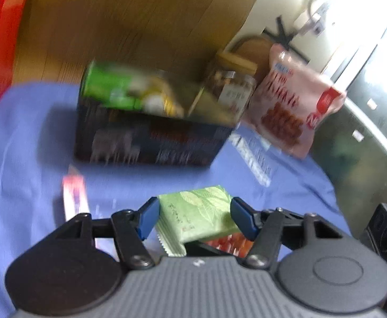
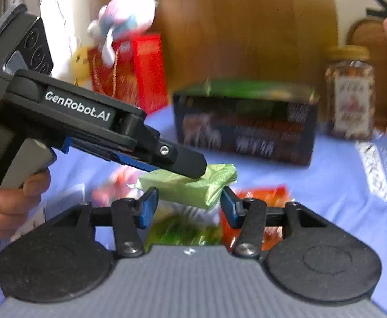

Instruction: Organize snacks

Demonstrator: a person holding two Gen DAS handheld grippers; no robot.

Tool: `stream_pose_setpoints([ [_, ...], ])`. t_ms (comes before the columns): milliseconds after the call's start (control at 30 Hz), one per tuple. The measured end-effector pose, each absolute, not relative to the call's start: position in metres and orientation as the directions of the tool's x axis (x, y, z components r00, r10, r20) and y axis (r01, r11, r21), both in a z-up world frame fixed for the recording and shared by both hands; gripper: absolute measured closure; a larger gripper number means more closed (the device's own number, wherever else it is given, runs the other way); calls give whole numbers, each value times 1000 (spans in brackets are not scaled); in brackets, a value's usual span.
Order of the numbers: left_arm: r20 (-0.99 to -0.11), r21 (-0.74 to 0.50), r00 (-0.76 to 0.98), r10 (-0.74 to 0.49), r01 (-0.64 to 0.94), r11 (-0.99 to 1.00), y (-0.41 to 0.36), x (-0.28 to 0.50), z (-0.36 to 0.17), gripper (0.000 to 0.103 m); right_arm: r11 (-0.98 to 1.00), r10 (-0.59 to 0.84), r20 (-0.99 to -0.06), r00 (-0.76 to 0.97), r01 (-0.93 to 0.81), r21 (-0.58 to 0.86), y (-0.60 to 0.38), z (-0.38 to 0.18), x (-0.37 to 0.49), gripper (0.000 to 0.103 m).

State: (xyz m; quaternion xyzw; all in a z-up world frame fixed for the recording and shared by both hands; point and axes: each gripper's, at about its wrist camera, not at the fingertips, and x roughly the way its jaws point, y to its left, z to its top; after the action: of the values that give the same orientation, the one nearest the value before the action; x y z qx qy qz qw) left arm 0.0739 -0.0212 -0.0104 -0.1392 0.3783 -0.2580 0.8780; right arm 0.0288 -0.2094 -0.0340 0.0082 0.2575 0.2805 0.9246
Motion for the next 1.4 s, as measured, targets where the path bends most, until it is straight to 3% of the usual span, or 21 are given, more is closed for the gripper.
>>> stream_pose_setpoints([
  [267, -532, -378, 691, -490, 324, 867, -33, 148, 35, 42, 859, 505, -356, 786, -498, 119, -205, 8, 99, 48],
  [433, -607, -377, 678, -415, 214, 901, -28, 197, 17, 43, 875, 465, -415, 782, -477, 83, -189, 9, 158, 37],
  [533, -561, -420, 698, -445, 224, 879, -12, 183, 20, 43, 880, 441, -421, 793, -475, 26, -188, 5, 153, 38],
  [733, -535, -415, 725, -434, 221, 882, 22, 129, 19, 41, 862, 506, -346, 790, -446, 243, -226, 2, 107, 38],
  [933, -628, -382, 691, -358, 127, 915, 50, 100, -14, 41, 759, 648, -431, 628, -486, 434, -203, -22, 71, 37],
  [1067, -638, -405, 687, -348, 84, 910, 61, 95, -21, 41, 737, 657, -542, 524, -598, 316, -132, -31, 58, 37],
  [1167, -639, -402, 690, -340, 77, 912, 65, 91, -21, 41, 716, 656, -587, 474, -637, 286, -98, -44, 61, 45],
  [1200, -639, -406, 690, -341, 75, 911, 66, 90, -20, 41, 732, 626, -599, 500, -640, 232, -93, -45, 60, 60],
  [1233, -637, -410, 690, -344, 76, 909, 68, 89, -21, 41, 742, 601, -610, 516, -645, 185, -90, -43, 59, 65],
  [1400, -636, -400, 676, -372, 123, 908, 62, 86, -24, 41, 675, 625, -630, 461, -724, 141, -120, -38, 33, 74],
])
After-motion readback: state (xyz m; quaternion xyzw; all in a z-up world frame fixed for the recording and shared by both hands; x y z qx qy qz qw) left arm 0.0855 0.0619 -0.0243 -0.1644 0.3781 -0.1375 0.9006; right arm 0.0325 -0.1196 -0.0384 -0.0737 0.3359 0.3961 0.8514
